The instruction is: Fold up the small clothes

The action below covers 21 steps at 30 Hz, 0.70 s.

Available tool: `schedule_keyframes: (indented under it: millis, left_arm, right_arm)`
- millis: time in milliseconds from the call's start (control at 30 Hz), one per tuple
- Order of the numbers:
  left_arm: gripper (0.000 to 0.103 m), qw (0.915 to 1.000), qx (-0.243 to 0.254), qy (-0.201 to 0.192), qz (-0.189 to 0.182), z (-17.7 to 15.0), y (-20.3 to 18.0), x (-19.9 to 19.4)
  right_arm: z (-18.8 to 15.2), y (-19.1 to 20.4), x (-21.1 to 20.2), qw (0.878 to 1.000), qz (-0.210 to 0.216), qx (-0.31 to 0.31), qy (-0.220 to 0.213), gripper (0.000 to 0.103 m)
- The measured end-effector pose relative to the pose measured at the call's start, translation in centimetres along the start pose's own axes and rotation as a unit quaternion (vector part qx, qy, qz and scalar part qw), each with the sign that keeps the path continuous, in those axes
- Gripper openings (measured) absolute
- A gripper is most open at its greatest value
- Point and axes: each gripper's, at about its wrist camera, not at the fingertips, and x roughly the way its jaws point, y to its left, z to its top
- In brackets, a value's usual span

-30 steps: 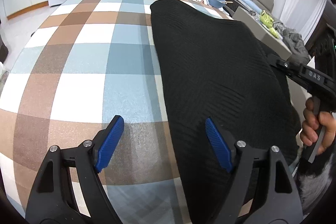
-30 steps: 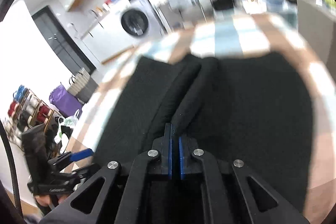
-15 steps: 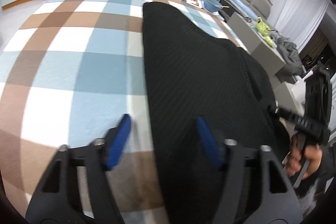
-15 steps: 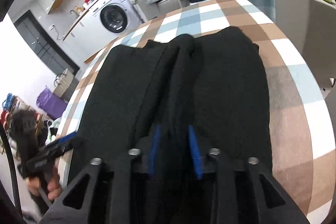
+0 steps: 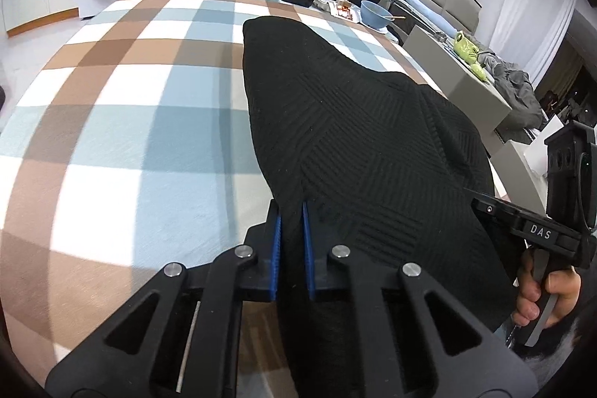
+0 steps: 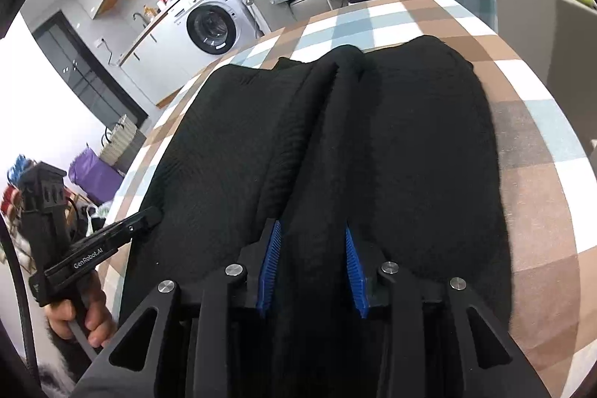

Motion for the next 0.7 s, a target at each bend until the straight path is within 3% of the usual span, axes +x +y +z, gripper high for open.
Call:
schedule_keyframes:
  millis: [200, 300, 400, 467, 500, 533, 700]
  left_arm:
    - [0.008, 0.9999, 0.010, 0.005, 0.012, -0.3, 2.5, -1.7]
    - [0.011, 0.9998, 0.003, 0.011, 0.016, -0.1, 2.5, -1.6]
    - [0.025, 0.9992, 0.014, 0.010, 0.037, 0.0, 1.7, -1.6]
    - [0.042, 0.9994, 0.013, 0.005, 0.031, 0.0, 1.5, -1.8]
    - [0.044, 0.9996, 0.012, 0.001, 0.024, 0.0, 1.3, -2.0]
    - [0.047, 0.9997, 0.012, -0.001, 0.020, 0.0, 1.2, -2.2]
    - [0.060, 0.9996, 0.016, -0.016, 0.016, 0.0, 0.8, -3.7]
  right_arm:
    - [0.0, 1.9, 0.6, 0.997, 0.043, -0.037, 0.055, 0.035]
    - [0.9, 1.3, 1.2, 0.998, 0.043, -0.028, 0.047, 0.035]
    - [2.2, 0.3, 2.0, 0.998, 0.045, 0.001, 0.040, 0.032]
    - [2.9, 0.3, 2.5, 0.999, 0.020, 0.000, 0.035, 0.019]
    - [3.0, 0.3, 2.7, 0.999, 0.017, 0.003, 0.036, 0.008]
    - [3.1, 0.4, 2.8, 0.999, 0.020, 0.001, 0.038, 0.006]
    - [3.8, 2.3, -2.2, 0.997, 0.011, -0.047, -0.053, 0.005]
